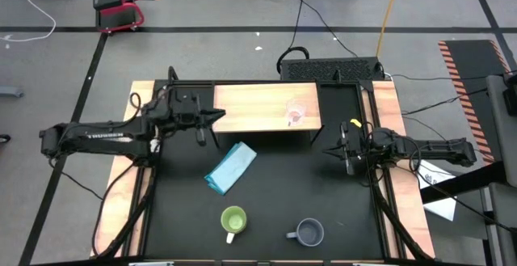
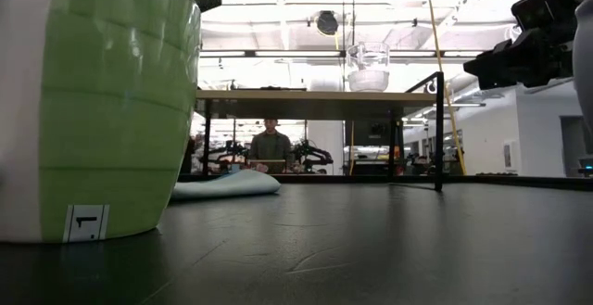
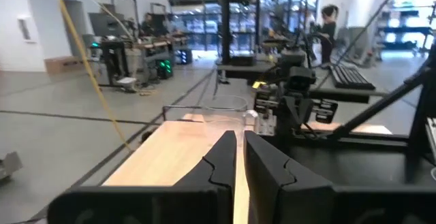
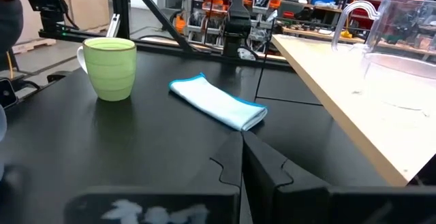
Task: Stack small to large cups/mugs on shelf
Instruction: Put the transparent mug on the shelf
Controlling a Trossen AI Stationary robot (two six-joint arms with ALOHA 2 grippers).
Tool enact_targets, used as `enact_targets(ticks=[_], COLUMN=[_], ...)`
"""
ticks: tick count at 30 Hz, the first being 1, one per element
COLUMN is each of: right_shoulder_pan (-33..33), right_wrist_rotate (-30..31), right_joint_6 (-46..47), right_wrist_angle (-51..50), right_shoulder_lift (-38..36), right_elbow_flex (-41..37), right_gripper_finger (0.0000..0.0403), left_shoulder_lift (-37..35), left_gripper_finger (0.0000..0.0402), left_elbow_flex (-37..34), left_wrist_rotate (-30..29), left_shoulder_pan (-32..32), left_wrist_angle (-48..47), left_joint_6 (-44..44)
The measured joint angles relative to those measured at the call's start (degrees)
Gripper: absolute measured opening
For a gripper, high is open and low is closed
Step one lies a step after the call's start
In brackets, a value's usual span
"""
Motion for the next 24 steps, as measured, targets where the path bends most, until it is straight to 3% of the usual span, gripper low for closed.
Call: enact_targets(ticks=[12, 24], right_shoulder_pan=[0.02, 0.02], right_wrist_rotate=[-3.62, -3.63], right_joint_6=[0.1, 0.23], right_wrist_angle=[-0.61, -1.74], right_shoulder_lift=[-3.29, -4.74], right_elbow_flex=[-0.02, 0.07], right_gripper_finger=[0.0, 0.0], left_shoulder_lift=[12.76, 21.55], left_gripper_finger=[0.0031, 0.0031], left_elbow_flex=[10.28, 18.72], left_wrist_rotate=[11.58, 16.72], left_shoulder_pan=[2.19, 4.73], left_wrist_angle=[-0.46, -0.58], left_joint_6=[1.43, 0.42])
